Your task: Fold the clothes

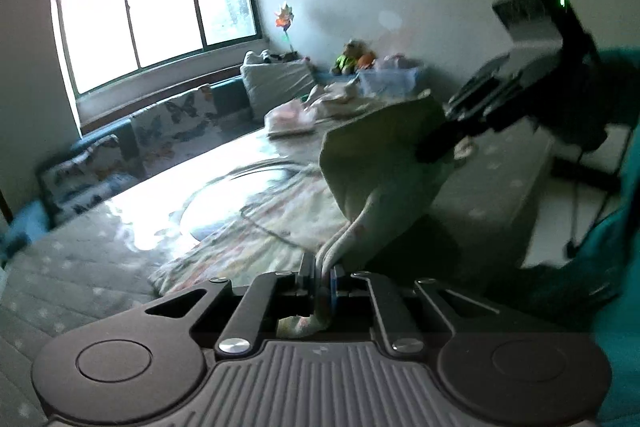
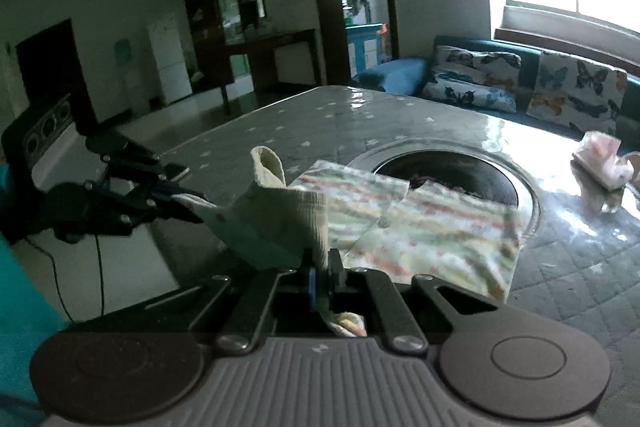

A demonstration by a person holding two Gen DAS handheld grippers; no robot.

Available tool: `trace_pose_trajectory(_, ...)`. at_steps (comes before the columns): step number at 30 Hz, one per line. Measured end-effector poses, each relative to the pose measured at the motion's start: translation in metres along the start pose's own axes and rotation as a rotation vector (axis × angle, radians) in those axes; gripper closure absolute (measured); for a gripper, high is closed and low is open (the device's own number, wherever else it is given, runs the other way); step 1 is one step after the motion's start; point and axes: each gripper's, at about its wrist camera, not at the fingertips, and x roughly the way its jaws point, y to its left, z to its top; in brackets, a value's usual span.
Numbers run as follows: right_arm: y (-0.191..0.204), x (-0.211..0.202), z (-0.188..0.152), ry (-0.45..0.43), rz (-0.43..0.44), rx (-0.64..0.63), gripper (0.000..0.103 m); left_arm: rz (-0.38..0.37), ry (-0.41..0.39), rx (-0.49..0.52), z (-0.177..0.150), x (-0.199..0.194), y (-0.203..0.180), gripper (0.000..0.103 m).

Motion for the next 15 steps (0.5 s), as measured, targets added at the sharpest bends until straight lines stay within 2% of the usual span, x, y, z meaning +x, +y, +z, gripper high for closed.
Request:
trace_pose_trajectory(5, -0.007, 0.006, 0.018, -0.002, -0.014, -0.03, 0.099, 0.012, -0.014, -0.067, 0.006, 0.007, 0.013, 0.095)
trace_pose_trajectory(15, -0.051, 0.066, 0.068, -0.022, -0.033, -0.071, 0.099, 0.064, 0.009, -0.193, 0.023, 0.051, 0.073, 0.095)
